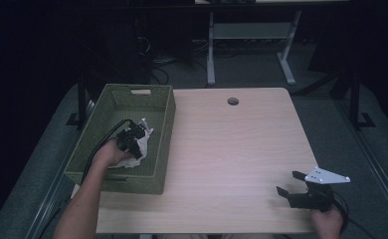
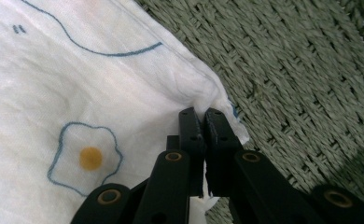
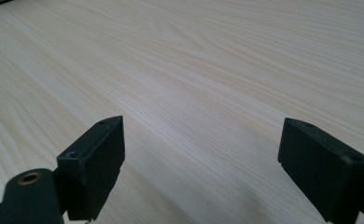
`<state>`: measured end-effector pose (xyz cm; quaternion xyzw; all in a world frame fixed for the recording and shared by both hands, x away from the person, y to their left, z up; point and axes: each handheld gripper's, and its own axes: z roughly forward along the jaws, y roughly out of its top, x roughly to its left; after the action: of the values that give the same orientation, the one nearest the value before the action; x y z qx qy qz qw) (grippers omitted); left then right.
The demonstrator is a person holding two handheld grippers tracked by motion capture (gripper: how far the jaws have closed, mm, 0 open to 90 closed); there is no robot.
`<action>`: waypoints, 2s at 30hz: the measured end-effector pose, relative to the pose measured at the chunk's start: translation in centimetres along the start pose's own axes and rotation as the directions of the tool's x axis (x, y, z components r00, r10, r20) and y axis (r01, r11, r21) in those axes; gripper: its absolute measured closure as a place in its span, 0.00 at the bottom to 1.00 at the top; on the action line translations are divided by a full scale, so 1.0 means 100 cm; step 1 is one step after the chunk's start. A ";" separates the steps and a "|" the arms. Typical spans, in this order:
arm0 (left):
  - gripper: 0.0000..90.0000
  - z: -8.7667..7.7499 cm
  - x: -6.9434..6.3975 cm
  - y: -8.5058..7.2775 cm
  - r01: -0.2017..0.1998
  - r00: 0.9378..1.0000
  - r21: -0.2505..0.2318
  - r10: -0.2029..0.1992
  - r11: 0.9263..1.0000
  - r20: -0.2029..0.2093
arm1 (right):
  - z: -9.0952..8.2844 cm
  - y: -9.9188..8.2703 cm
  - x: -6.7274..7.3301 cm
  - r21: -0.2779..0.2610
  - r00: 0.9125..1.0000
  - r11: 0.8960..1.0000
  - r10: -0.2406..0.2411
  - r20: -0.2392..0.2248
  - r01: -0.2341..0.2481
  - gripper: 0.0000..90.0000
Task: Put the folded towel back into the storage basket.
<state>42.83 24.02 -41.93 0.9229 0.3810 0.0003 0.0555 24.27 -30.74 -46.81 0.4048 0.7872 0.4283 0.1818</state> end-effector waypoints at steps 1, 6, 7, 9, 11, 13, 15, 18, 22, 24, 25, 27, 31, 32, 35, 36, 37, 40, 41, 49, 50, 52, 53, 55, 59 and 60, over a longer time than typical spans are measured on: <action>0.98 -0.003 0.001 -0.001 0.005 1.000 -0.015 -0.005 1.000 0.019 | 0.000 0.000 0.000 -0.001 1.000 1.000 0.002 0.000 -0.002 0.16; 0.98 -0.022 -0.002 -0.006 0.005 0.980 -0.113 0.017 0.994 0.199 | 0.000 0.000 0.000 0.002 1.000 1.000 0.001 0.001 -0.001 0.16; 0.94 -0.022 -0.004 -0.007 -0.009 0.968 -0.105 0.035 0.994 0.247 | 0.000 0.000 0.001 0.003 1.000 1.000 0.001 -0.001 -0.001 0.16; 0.87 -0.023 -0.008 -0.007 -0.029 0.963 -0.112 0.058 0.993 0.262 | 0.000 0.000 0.001 0.003 1.000 1.000 -0.001 -0.001 0.001 0.16; 0.74 -0.028 -0.004 -0.009 -0.003 0.958 -0.140 0.043 0.990 0.282 | 0.000 0.000 0.001 0.005 1.000 1.000 -0.003 -0.002 0.003 0.16; 0.74 -0.032 0.002 -0.012 0.041 0.969 -0.160 0.000 0.986 0.247 | 0.000 0.000 0.001 0.007 1.000 1.000 -0.003 -0.001 0.003 0.16; 0.76 -0.034 0.010 -0.015 0.084 0.980 -0.162 -0.051 0.983 0.193 | 0.001 0.000 0.001 0.009 1.000 1.000 -0.003 -0.001 0.003 0.16; 0.74 -0.034 0.022 -0.019 0.134 0.988 -0.158 -0.119 0.978 0.096 | 0.001 0.000 0.001 0.011 1.000 1.000 -0.004 0.000 0.004 0.16; 0.69 -0.037 0.034 -0.022 0.186 0.982 -0.206 -0.176 0.961 0.069 | 0.002 0.000 0.000 0.017 1.000 1.000 0.002 0.003 -0.002 0.16; 0.61 -0.036 0.039 -0.022 0.208 0.978 -0.206 -0.203 0.956 0.046 | 0.005 0.000 0.000 0.021 1.000 1.000 -0.002 0.001 0.002 0.16; 0.60 -0.034 0.039 -0.021 0.222 0.975 -0.197 -0.219 0.955 0.039 | 0.005 0.000 0.000 0.022 1.000 1.000 -0.006 -0.001 0.006 0.16; 0.56 -0.027 0.043 -0.019 0.235 0.971 -0.152 -0.239 0.960 -0.014 | 0.006 0.000 0.000 0.023 1.000 1.000 -0.004 -0.004 0.004 0.16; 0.85 -0.019 0.039 -0.015 0.194 0.980 -0.121 -0.197 0.974 -0.012 | 0.006 0.000 0.000 0.026 1.000 1.000 0.001 -0.003 -0.001 0.16; 0.89 -0.020 0.035 -0.012 0.163 0.985 -0.130 -0.168 0.978 -0.033 | 0.006 0.000 0.000 0.024 1.000 1.000 -0.003 -0.004 0.003 0.16; 0.90 -0.027 0.024 -0.007 0.083 0.988 -0.154 -0.101 0.985 -0.117 | 0.005 0.000 0.000 0.022 1.000 1.000 -0.001 -0.003 0.001 0.16; 0.90 -0.032 0.019 -0.006 0.058 0.983 -0.181 -0.087 0.982 -0.160 | 0.005 0.000 0.000 0.022 1.000 1.000 -0.002 -0.004 0.002 0.16; 0.89 -0.036 0.015 -0.005 0.045 0.977 -0.206 -0.086 0.977 -0.193 | 0.005 0.000 0.001 0.024 1.000 1.000 -0.002 -0.005 0.002 0.16; 0.62 -0.045 0.015 -0.002 0.082 0.975 -0.241 -0.128 0.967 -0.180 | 0.006 0.000 0.002 0.027 1.000 1.000 -0.006 -0.009 0.006 0.16; 0.59 -0.046 0.015 -0.002 0.092 0.976 -0.239 -0.136 0.967 -0.172 | 0.006 0.000 0.002 0.028 1.000 1.000 -0.006 -0.010 0.006 0.16; 0.86 -0.030 0.023 0.001 0.126 0.984 -0.169 -0.145 0.978 -0.107 | 0.006 0.000 0.003 0.027 1.000 1.000 -0.008 -0.007 0.008 0.16; 0.85 -0.026 0.024 0.002 0.126 0.984 -0.164 -0.144 0.978 -0.102 | 0.006 0.000 0.003 0.027 1.000 1.000 -0.009 -0.008 0.009 0.16; 0.82 -0.015 0.027 0.003 0.139 0.983 -0.142 -0.154 0.980 -0.099 | 0.007 0.000 0.002 0.030 1.000 1.000 -0.007 -0.009 0.007 0.16; 0.81 -0.015 0.027 0.003 0.139 0.983 -0.142 -0.154 0.980 -0.099 | 0.007 0.000 0.002 0.030 1.000 1.000 -0.007 -0.009 0.007 0.16; 0.80 -0.003 0.029 0.003 0.162 0.982 -0.071 -0.168 0.984 -0.088 | 0.007 0.000 0.002 0.034 1.000 0.999 -0.009 -0.007 0.010 0.16; 0.82 0.002 0.031 0.000 0.183 0.979 -0.029 -0.184 0.983 -0.081 | 0.006 0.000 0.002 0.033 1.000 0.999 -0.008 -0.007 0.008 0.16; 0.82 0.002 0.030 -0.001 0.191 0.978 -0.023 -0.192 0.981 -0.078 | 0.006 0.000 0.002 0.032 1.000 0.999 -0.008 -0.007 0.008 0.16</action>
<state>44.95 26.17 -42.28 0.8807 0.4700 0.0348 0.0471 24.52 -30.23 -47.14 0.4031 0.7962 0.4161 0.1744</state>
